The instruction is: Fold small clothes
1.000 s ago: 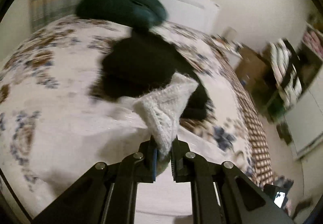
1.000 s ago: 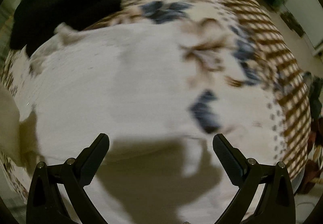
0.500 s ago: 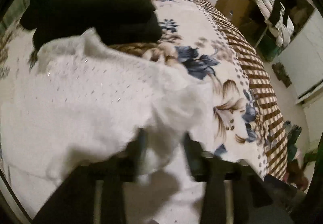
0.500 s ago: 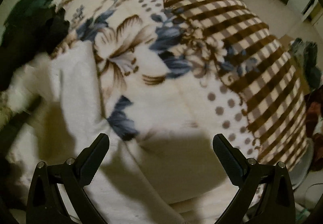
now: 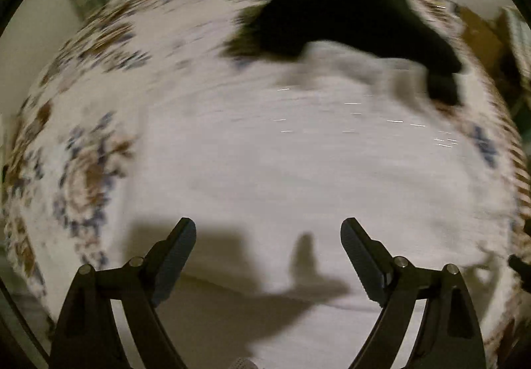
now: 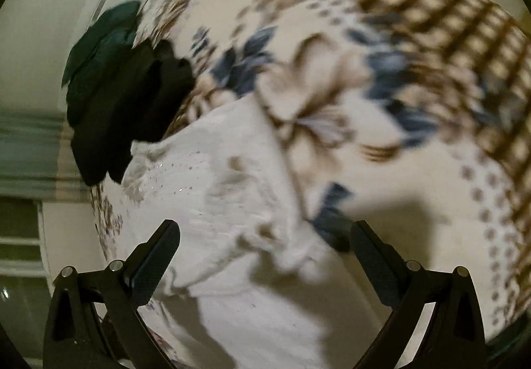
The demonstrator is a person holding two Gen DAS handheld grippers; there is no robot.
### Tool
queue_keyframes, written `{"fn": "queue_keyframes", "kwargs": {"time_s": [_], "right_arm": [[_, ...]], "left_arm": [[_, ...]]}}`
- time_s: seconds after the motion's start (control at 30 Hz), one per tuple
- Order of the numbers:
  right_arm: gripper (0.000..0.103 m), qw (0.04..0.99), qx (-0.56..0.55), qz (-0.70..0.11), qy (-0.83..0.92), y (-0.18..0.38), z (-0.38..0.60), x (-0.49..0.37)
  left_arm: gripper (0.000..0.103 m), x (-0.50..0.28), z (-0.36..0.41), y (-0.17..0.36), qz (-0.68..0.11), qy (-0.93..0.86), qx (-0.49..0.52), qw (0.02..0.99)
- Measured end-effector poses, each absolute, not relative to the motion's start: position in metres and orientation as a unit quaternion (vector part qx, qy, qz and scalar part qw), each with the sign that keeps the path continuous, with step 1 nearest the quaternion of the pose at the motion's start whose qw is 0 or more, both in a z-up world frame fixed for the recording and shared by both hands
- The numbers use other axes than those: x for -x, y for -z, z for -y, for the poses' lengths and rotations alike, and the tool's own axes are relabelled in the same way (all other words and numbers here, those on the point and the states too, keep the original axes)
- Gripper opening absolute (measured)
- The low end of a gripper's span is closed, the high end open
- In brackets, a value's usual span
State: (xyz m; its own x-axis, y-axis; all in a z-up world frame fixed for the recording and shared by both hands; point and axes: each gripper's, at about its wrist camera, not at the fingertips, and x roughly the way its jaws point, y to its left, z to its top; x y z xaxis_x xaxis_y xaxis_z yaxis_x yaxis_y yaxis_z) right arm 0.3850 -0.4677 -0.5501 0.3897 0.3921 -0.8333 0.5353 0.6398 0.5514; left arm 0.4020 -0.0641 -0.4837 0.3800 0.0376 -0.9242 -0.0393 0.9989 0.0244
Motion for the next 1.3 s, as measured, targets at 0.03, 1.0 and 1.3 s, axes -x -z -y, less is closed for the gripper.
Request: {"fn": "queue_keyframes", "kwargs": {"time_s": [0.03,1.0,1.3], "right_arm": [[0.079,0.719,-0.404,-0.563,0.047,0.554,0.458,-0.394],[0.058,0.697,-0.346,-0.616,0.127,0.546,0.437,-0.382],[0.011,0.746,-0.216,-0.613,0.143,0.543,0.409,-0.407]], "left_arm": [[0.089,-0.404,0.054,0.489,-0.56,-0.036,0.001,0.828],[0.089,-0.408,0.027,0.536,-0.603,-0.003,-0.012,0.798],[0.091,-0.408,0.025,0.541,-0.602,0.011,-0.01,0.798]]}}
